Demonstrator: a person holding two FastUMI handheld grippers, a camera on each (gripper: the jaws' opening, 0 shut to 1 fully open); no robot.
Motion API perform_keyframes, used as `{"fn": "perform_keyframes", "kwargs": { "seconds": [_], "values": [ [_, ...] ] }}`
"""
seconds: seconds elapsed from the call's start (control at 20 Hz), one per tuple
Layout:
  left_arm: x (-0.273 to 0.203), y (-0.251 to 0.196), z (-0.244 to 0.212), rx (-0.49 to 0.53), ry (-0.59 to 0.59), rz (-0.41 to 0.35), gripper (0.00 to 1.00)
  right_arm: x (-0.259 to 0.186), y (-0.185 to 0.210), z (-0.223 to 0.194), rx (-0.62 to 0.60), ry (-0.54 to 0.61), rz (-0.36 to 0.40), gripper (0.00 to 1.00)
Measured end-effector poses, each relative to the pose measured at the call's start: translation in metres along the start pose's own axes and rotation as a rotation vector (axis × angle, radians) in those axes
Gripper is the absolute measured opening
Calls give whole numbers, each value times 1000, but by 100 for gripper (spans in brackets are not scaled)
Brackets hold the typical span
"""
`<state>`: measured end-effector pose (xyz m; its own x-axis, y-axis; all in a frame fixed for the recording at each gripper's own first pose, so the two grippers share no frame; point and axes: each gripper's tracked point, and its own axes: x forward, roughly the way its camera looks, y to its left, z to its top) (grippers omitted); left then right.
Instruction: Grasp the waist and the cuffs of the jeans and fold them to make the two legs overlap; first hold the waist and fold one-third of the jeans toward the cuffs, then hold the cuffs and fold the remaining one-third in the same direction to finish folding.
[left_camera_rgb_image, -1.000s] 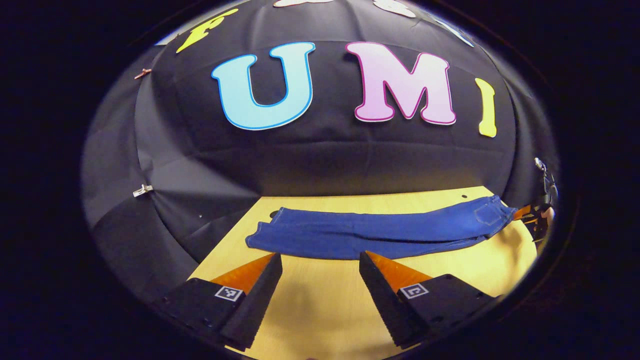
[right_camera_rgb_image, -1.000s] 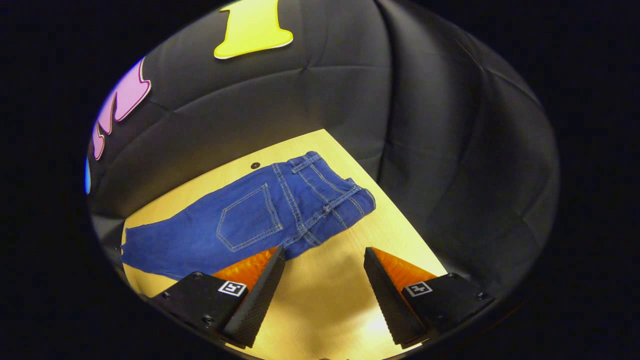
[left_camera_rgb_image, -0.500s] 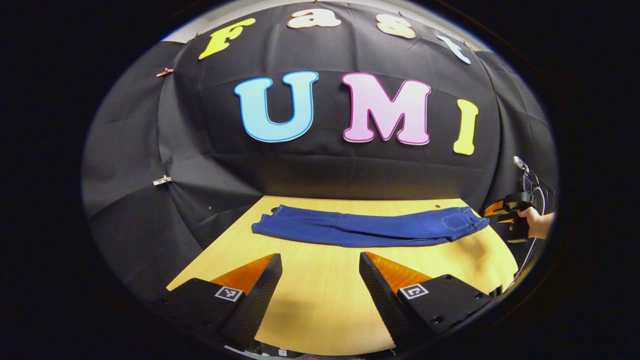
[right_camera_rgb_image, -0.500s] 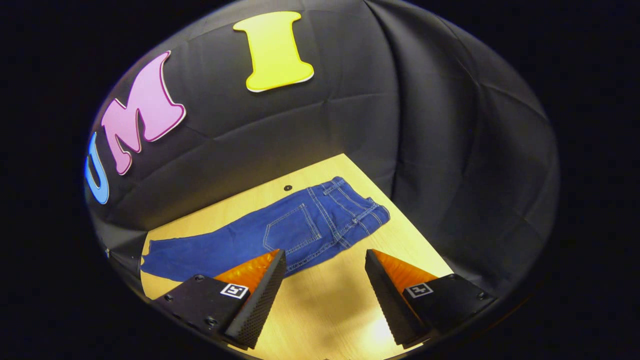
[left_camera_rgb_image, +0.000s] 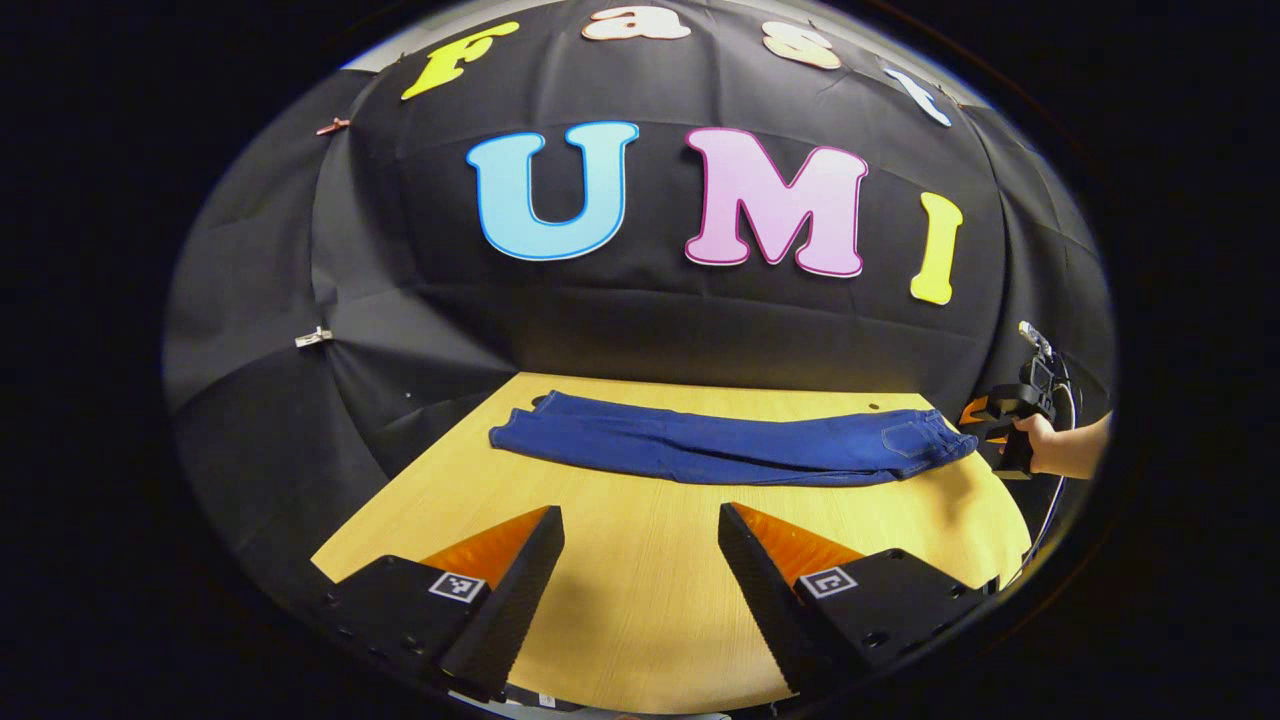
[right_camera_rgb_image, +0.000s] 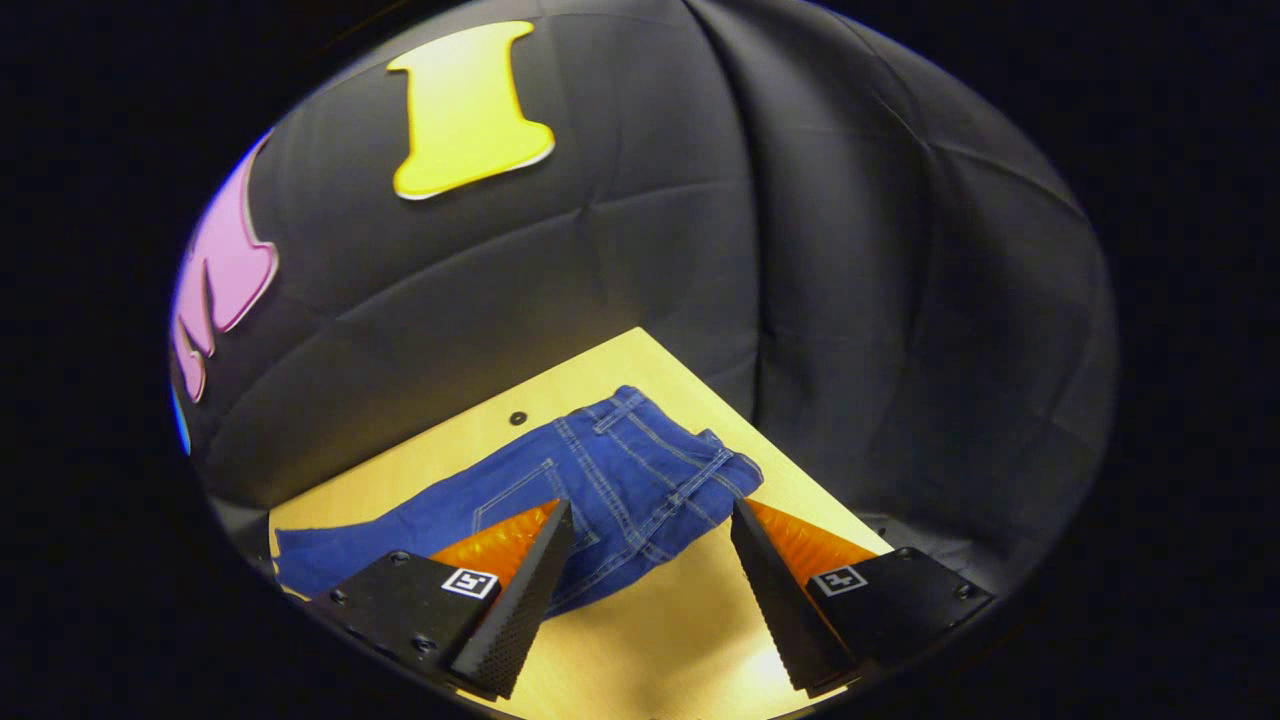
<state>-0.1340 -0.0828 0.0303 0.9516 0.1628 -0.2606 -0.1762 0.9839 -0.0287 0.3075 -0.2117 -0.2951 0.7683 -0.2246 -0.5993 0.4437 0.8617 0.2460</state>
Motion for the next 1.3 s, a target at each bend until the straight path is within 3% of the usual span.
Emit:
{"fn": "perform_keyframes", "kwargs": {
  "seconds": [0.3, 0.45, 0.5, 0.55, 0.75, 1.05, 1.1, 1.15, 1.2, 1.3],
  "values": [
    [43, -26, 5, 107, 37, -66, 98, 43, -30, -21, 103, 71, -106, 98],
    [55, -41, 4, 113, 54, -94, 98, 61, -32, -25, 112, 64, -117, 98],
    [59, -45, 3, 117, 58, -102, 98, 67, -29, -27, 136, 70, -109, 89],
    [61, -48, 1, 122, 64, -105, 98, 70, -27, -31, 155, 81, -102, 98],
    [70, -50, -13, 127, 101, -103, 98, 78, -33, -20, 161, 0, -111, 96],
    [86, -58, -35, 86, 172, -110, 98, 88, -20, -19, 110, -47, -19, 13],
    [90, -59, -39, 83, 183, -114, 98, 90, -19, -20, 82, -55, -1, 10],
    [93, -60, -41, 80, 194, -116, 98, 90, -18, -18, 66, -64, 10, 15],
    [96, -60, -44, 75, 201, -115, 98, 87, -16, -14, 60, -76, 26, 10],
    [101, -61, -49, 53, 211, -113, 98, 76, -10, 1, 61, -107, 57, 10]
  ]
}}
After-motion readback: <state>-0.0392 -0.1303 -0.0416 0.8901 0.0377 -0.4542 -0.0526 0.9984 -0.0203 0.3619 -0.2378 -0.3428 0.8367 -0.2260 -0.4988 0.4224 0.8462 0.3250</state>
